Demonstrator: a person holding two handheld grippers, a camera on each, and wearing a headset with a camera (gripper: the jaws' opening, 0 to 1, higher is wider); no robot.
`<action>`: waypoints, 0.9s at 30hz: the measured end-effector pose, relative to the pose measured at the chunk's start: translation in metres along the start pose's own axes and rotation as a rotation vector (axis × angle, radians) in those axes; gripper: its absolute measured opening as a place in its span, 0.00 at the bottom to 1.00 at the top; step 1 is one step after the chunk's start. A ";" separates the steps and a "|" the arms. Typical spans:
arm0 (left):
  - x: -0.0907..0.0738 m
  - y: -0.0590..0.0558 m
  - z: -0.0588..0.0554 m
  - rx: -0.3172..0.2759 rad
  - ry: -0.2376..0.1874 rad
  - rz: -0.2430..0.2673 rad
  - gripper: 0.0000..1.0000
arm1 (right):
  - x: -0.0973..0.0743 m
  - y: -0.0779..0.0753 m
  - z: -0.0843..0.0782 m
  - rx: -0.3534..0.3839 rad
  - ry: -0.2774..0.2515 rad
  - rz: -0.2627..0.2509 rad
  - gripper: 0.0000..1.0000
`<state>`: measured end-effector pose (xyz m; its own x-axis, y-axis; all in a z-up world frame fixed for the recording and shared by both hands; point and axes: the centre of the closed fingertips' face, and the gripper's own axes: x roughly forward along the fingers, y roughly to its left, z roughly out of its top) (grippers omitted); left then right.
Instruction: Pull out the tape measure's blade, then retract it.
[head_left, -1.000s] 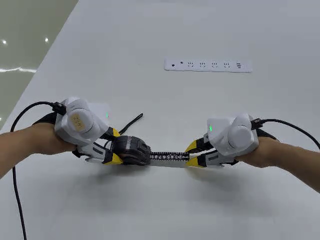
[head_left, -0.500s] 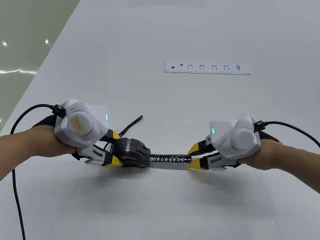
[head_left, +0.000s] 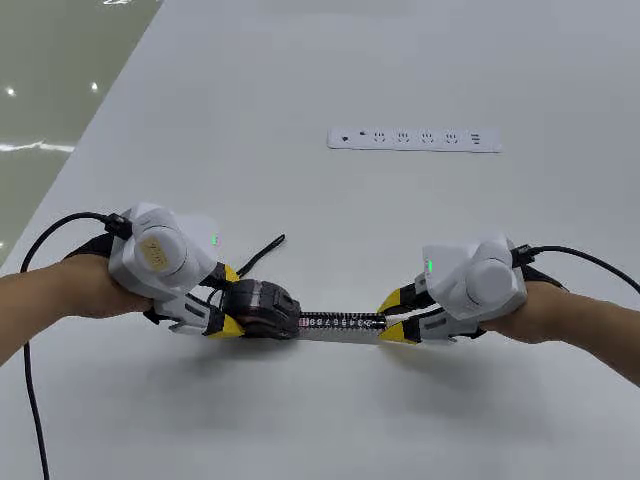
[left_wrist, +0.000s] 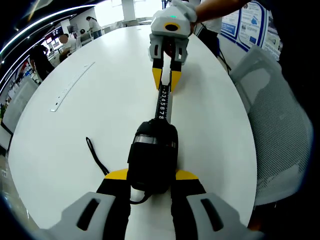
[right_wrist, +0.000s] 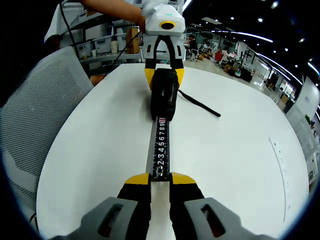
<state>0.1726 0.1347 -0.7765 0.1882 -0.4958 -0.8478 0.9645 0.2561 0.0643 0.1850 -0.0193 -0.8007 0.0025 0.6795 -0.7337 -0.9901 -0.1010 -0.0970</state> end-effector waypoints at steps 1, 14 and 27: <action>0.000 0.000 0.000 0.000 0.000 0.000 0.25 | 0.000 0.000 0.000 0.000 0.000 0.000 0.12; 0.000 0.001 -0.002 -0.004 0.001 0.002 0.25 | -0.004 0.001 -0.002 -0.003 0.002 -0.002 0.12; 0.001 0.000 0.000 -0.004 0.000 0.002 0.26 | -0.007 0.000 -0.008 -0.005 0.007 -0.003 0.12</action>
<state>0.1728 0.1347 -0.7773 0.1902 -0.4950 -0.8478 0.9634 0.2603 0.0642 0.1858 -0.0298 -0.8013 0.0065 0.6748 -0.7380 -0.9895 -0.1023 -0.1022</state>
